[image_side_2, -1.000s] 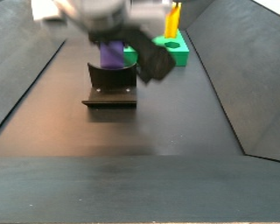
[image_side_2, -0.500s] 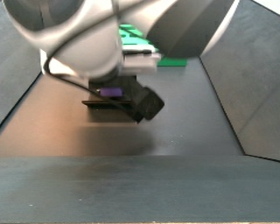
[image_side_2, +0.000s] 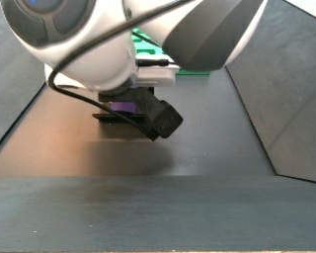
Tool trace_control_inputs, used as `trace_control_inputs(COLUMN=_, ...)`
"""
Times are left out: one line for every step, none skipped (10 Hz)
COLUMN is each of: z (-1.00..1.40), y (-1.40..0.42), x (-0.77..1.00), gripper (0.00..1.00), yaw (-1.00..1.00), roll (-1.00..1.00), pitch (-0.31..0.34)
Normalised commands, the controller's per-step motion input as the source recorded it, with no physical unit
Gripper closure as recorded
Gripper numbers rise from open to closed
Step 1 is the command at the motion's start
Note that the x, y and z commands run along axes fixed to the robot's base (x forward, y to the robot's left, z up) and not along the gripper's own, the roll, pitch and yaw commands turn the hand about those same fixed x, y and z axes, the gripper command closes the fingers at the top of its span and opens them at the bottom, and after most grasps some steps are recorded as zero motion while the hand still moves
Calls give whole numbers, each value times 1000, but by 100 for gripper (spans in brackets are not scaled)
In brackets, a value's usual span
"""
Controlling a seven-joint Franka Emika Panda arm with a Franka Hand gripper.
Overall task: Pick up the round object. Move up. Place the round object on the fixture. Regrasp the round object. Move to above the board. Insert the round object.
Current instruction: Regrasp the round object.
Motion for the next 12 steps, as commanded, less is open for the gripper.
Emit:
trace_control_inputs(z=1000, y=0, x=-8, gripper=0, yaw=8, roll=55, pitch=-2)
trace_control_inputs(z=1000, y=2, x=-27, gripper=0, yaw=15, roll=55, pitch=9)
trace_control_inputs(z=1000, y=2, x=-36, gripper=0, yaw=20, roll=52, pitch=19)
trace_control_inputs(z=1000, y=2, x=-39, gripper=0, yaw=16, roll=48, pitch=27)
trace_control_inputs(z=939, y=3, x=-43, gripper=0, yaw=13, roll=37, pitch=42)
trace_control_inputs(z=760, y=6, x=-36, gripper=0, yaw=5, roll=31, pitch=51)
trace_control_inputs(z=578, y=11, x=-32, gripper=0, yaw=-3, roll=29, pitch=58)
trace_control_inputs(z=336, y=11, x=-27, gripper=0, yaw=-10, roll=20, pitch=59)
trace_control_inputs(z=1000, y=-818, x=-134, gripper=0, yaw=20, roll=1000, pitch=62)
trace_control_inputs(z=859, y=-813, x=-131, gripper=0, yaw=19, roll=1000, pitch=60)
trace_control_inputs(z=656, y=-660, x=-132, gripper=0, yaw=19, roll=1000, pitch=45)
trace_control_inputs(z=465, y=-510, x=-126, gripper=0, yaw=18, roll=1000, pitch=39)
